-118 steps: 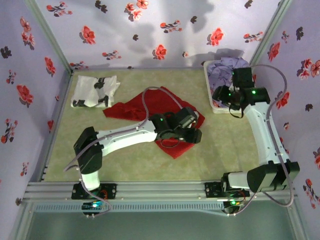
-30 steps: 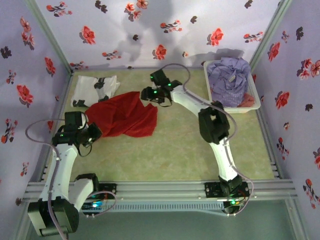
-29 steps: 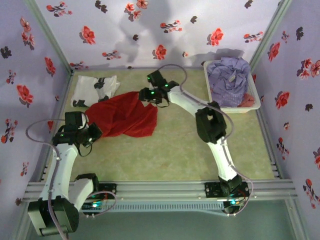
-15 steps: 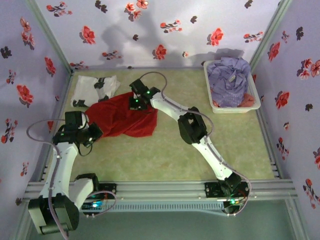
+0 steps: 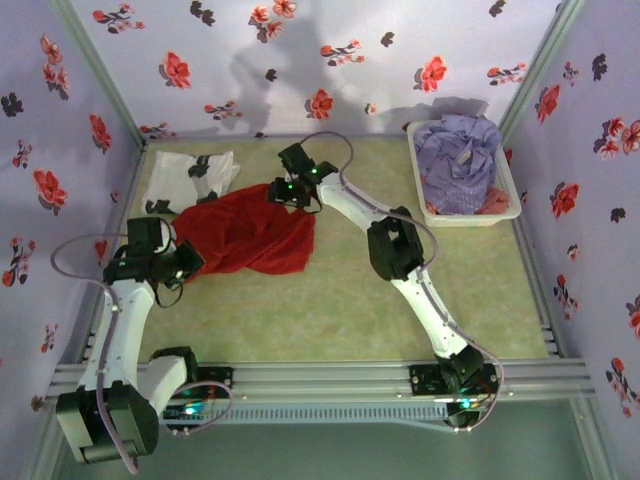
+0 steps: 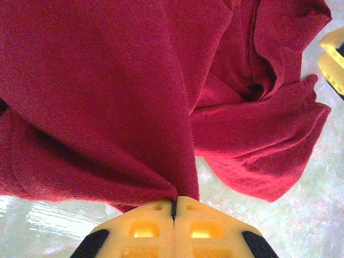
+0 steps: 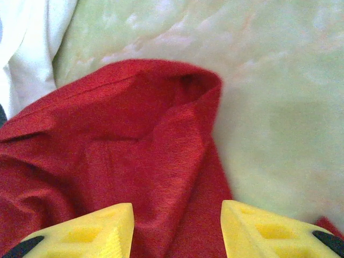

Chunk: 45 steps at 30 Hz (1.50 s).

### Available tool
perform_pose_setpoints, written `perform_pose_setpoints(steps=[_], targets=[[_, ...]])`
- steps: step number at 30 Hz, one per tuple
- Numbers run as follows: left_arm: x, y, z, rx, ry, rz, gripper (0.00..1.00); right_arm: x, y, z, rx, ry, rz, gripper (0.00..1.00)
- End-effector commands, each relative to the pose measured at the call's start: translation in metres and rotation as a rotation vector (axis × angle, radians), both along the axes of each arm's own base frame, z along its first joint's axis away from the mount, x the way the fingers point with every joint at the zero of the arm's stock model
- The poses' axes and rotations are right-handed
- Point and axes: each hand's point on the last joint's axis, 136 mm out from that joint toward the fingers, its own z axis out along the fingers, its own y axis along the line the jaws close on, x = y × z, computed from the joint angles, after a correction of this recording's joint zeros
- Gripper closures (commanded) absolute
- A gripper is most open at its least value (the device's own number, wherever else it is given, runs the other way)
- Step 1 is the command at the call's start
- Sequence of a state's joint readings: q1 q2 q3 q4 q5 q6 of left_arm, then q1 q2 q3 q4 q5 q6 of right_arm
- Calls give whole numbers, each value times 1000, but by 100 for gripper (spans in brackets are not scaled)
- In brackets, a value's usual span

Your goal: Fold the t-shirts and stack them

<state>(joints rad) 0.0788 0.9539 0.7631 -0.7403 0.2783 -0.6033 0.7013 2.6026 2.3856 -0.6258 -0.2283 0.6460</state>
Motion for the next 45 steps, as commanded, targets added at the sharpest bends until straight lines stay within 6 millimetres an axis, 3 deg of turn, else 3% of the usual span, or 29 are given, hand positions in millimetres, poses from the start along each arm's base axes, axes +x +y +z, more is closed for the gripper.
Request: perform_pose_setpoints(steps=[1, 6, 9, 13, 20, 24, 30, 33, 36, 40, 45], targets=[[1, -1, 0, -4, -1, -28, 100, -11, 20, -7, 40, 39, 22, 52], [3, -3, 0, -14, -4, -28, 100, -9, 25, -21, 59, 61, -6, 57], [3, -4, 3, -21, -8, -33, 100, -2, 26, -15, 84, 43, -19, 70], [3, -4, 6, -17, -13, -39, 100, 3, 18, -4, 77, 41, -25, 98], [5, -2, 10, -16, -22, -31, 100, -2, -7, 39, 4, -39, 16, 100], [8, -2, 30, -14, -45, -41, 100, -7, -34, 72, -55, -89, 42, 100], [7, -2, 56, -7, -76, -43, 100, -36, -109, 111, -174, -120, 25, 100], [-4, -3, 50, -22, -53, -26, 100, -67, -158, 117, -256, -116, -1, 100], [-22, -8, 32, -60, -4, -5, 100, -104, -210, 109, -327, -78, -61, 100], [-51, -25, 4, -171, 55, 18, 100, -153, -271, 79, -400, 29, -161, 100], [-80, -40, -10, -218, 126, 26, 100, -185, -314, 66, -466, 81, -236, 100]])
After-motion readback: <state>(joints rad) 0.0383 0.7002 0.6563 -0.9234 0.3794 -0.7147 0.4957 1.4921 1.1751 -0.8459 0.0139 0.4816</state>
